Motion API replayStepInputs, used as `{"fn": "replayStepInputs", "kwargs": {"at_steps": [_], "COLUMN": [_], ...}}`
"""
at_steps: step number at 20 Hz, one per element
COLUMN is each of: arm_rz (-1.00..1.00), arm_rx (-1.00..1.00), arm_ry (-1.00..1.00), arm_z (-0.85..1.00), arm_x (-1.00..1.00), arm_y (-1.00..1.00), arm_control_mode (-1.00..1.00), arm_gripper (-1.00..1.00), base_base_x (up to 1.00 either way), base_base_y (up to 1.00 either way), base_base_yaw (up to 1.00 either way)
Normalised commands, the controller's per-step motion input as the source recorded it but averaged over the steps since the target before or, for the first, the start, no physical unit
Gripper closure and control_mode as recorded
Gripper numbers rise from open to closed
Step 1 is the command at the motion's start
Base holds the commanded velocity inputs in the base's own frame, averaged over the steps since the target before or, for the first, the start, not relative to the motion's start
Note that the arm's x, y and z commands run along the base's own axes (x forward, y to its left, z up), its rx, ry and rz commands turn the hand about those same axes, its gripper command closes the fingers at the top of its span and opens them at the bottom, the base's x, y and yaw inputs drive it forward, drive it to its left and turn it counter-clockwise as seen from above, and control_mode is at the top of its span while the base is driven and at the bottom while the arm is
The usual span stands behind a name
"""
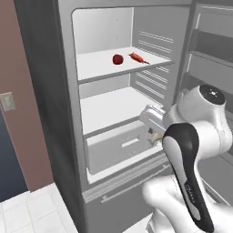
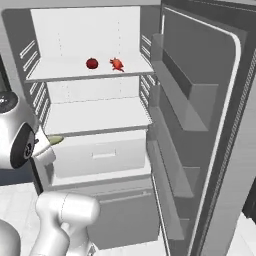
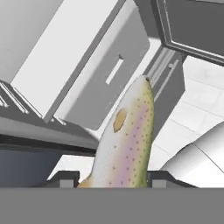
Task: Place one tomato and one fish in each tupperware on the nearby counter, to pack two identical lunches.
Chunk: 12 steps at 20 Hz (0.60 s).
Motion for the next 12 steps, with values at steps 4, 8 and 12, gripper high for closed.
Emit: {"fn": "replayStepInputs", "kwargs": {"at_steps": [4, 8, 12], "arm_rz": [0.0, 0.0, 0.0], "arm_rx": [0.0, 0.0, 0.0], "arm_ry": [0.0, 0.0, 0.0], "arm_z": [0.0, 0.0, 0.0], "arm_x": [0.0, 0.0, 0.0], "arm_y": [0.0, 0.0, 0.0], "arm_control_mode": [1.0, 1.0, 1.0], "arm_gripper": [1.0, 1.0, 1.0], "base_base_x": [-1.0, -1.0, -1.0], "base_base_y": [0.07, 0.5, 0.71], "base_base_yaw": [-0.57, -0.59, -0.66]}}
